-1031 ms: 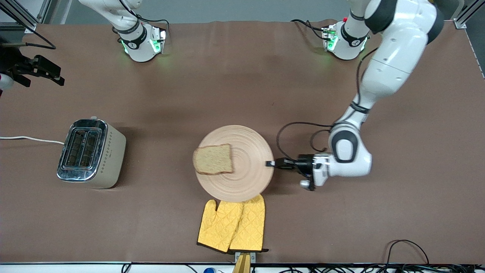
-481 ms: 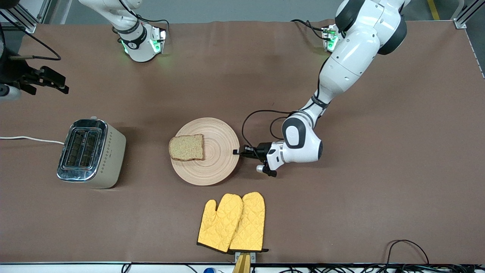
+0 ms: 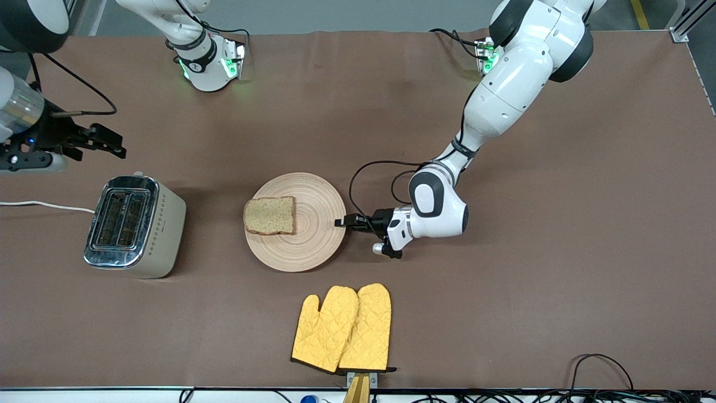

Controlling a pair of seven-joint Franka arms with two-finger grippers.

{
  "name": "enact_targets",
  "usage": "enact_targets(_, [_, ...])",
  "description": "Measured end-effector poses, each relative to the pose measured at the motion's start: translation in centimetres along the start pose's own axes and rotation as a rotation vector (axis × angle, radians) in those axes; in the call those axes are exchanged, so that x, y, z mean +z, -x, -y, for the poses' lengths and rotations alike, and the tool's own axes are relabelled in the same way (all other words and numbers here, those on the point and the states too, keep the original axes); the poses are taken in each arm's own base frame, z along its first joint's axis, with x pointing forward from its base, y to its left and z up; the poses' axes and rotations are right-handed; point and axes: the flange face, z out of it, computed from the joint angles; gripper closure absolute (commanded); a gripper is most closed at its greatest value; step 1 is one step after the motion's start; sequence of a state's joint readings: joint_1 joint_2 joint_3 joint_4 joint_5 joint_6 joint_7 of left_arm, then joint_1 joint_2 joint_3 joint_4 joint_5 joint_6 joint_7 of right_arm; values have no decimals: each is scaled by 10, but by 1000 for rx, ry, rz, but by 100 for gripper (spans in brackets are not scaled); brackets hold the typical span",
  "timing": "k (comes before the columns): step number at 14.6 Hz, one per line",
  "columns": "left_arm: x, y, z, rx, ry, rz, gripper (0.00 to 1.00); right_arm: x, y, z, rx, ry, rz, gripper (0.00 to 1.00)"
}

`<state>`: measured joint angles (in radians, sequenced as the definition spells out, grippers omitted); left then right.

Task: Move plate and put bread in toaster
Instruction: 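Withdraw the left gripper while the right gripper reaches the bread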

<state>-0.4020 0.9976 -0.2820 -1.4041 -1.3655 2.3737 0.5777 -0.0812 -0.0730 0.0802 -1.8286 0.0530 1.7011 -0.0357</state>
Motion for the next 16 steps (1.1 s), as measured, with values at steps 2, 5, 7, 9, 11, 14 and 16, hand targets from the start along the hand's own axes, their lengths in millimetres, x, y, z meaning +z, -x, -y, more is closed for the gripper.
enact_targets(2, [-19,-15,5,0,-23,-27,0,20,-2,8,5,-6,-4,0])
enact_targets(5, [-67,-44,18,1,-136,-44,0,60,-7,30,13,-57,-21,0])
enact_targets(7, [-108,-64,17,8,-222,-53,0,94,-13,44,23,-77,-33,0])
enact_targets(9, [-156,-80,8,25,-292,-42,0,129,-19,57,21,-87,-23,0])
enact_targets(11, [-208,-92,-2,46,-343,-28,0,163,-29,66,23,-100,-11,0])
enact_targets(14, [-286,-98,-13,86,-445,12,0,210,-41,78,16,-102,7,0])
enact_targets(16, [-330,-95,-29,121,-586,49,0,237,-46,82,23,-106,22,0])
